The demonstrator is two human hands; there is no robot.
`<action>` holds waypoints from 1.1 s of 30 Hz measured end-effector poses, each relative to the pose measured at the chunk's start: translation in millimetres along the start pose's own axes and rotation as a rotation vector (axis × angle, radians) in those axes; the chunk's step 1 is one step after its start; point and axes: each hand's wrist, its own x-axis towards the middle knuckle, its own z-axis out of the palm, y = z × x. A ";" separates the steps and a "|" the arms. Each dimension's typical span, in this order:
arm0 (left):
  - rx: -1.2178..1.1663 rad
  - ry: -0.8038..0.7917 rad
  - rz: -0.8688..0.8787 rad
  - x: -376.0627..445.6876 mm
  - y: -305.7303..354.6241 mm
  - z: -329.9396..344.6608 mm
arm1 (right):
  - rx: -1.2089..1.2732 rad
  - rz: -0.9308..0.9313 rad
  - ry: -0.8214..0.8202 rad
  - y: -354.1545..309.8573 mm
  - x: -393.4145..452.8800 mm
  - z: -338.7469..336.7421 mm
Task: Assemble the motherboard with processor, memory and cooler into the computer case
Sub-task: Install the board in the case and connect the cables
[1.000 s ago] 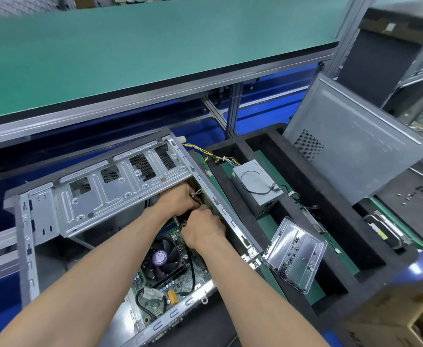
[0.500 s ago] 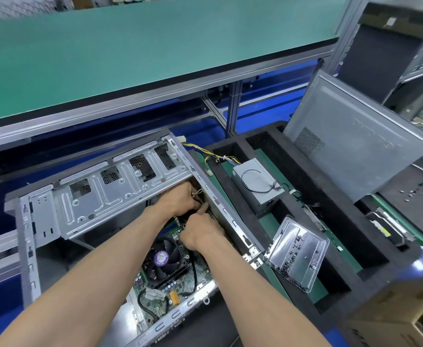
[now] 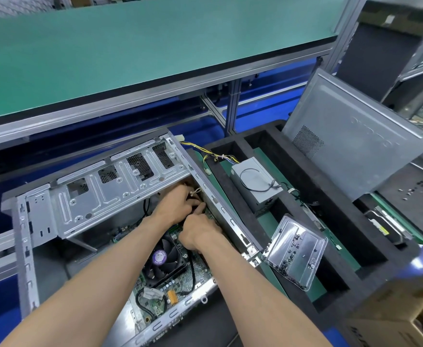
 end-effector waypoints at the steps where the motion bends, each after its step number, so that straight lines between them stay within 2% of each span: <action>1: 0.016 0.004 0.011 -1.2 0.6 0.3 | -0.001 -0.002 -0.007 0.1 -0.5 -0.4; 13: 0.128 0.001 -0.029 4.9 7.3 -3.6 | -0.098 -0.061 -0.028 -0.8 -5.1 3.3; 33: 0.062 -0.029 -0.041 5.1 9.0 -5.8 | -0.177 -0.079 -0.069 -2.9 -3.1 4.1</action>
